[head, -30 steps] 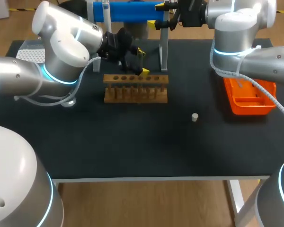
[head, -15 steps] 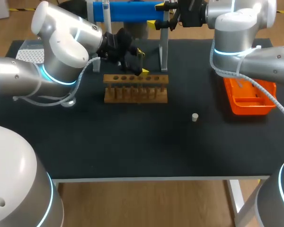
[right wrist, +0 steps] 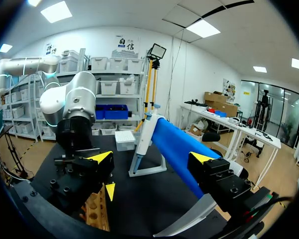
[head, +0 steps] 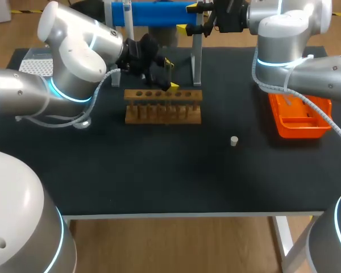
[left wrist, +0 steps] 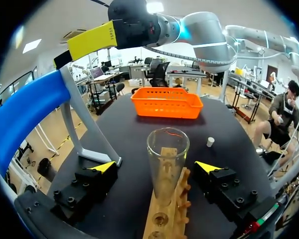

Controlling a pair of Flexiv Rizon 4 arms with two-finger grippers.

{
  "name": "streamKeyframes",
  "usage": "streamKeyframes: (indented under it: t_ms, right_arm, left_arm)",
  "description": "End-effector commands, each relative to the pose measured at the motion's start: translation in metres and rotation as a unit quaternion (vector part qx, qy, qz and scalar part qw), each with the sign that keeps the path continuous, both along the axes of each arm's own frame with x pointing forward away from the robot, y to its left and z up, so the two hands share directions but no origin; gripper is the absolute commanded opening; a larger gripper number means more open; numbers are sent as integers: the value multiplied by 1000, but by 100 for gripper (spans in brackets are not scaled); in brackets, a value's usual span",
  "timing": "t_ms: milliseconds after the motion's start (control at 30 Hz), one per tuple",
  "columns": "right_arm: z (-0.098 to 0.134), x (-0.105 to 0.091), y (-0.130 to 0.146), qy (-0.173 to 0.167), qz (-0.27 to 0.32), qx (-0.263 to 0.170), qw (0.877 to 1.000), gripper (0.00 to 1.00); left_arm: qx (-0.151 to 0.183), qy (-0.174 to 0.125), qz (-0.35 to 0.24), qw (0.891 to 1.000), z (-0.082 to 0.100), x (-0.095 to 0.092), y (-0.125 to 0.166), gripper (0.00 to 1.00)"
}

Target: Invert the test tube, pick up the pipette, mount the tip to pipette, aspirate from beaker and dispense into the tube, eject the tip, return the pipette, and cap with the stopper.

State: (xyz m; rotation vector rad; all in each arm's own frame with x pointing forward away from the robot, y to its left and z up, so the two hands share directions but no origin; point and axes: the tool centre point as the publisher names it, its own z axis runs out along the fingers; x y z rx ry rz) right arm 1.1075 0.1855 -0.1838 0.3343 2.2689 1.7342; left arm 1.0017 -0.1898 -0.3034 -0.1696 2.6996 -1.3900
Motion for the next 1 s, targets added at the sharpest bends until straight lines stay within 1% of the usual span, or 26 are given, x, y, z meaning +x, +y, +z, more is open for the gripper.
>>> streamKeyframes:
  t_ms: [33, 133, 300, 367, 433, 467, 567, 700, 867, 1000]
  right_arm:
    - [5, -9, -9, 0, -3, -2, 1000, 100]
    - [4, -18, -25, -8, -10, -15, 1000, 100]
    - [-1, -40, -65, -18, -16, -33, 999, 100]
    - [-1, -48, -79, -21, -18, -37, 999, 100]
    - [3, -60, -99, -22, -23, -39, 999, 100]
    - [3, -63, -104, -22, -24, -38, 999, 100]
    - [5, -85, -133, -19, -31, -37, 999, 100]
    - [-3, -112, -165, -17, -38, -34, 999, 100]
    - [-16, -146, -193, -11, -46, -36, 998, 100]
    - [-27, -172, -212, 5, -43, -30, 999, 100]
  left_arm:
    - [1, 1, 0, 1000, 0, 0, 0, 100]
    - [1, 1, 0, 1000, 0, 0, 0, 100]
    - [1, 1, 0, 1000, 0, 0, 0, 100]
    - [1, 1, 0, 1000, 0, 0, 0, 100]
    - [1, 1, 0, 1000, 0, 0, 0, 100]
    - [1, 1, 0, 1000, 0, 0, 0, 100]
    - [1, 1, 0, 1000, 0, 0, 0, 100]
    - [1, 1, 0, 1000, 0, 0, 0, 100]
    - [1, 1, 0, 1000, 0, 0, 0, 100]
    - [1, 1, 0, 1000, 0, 0, 0, 100]
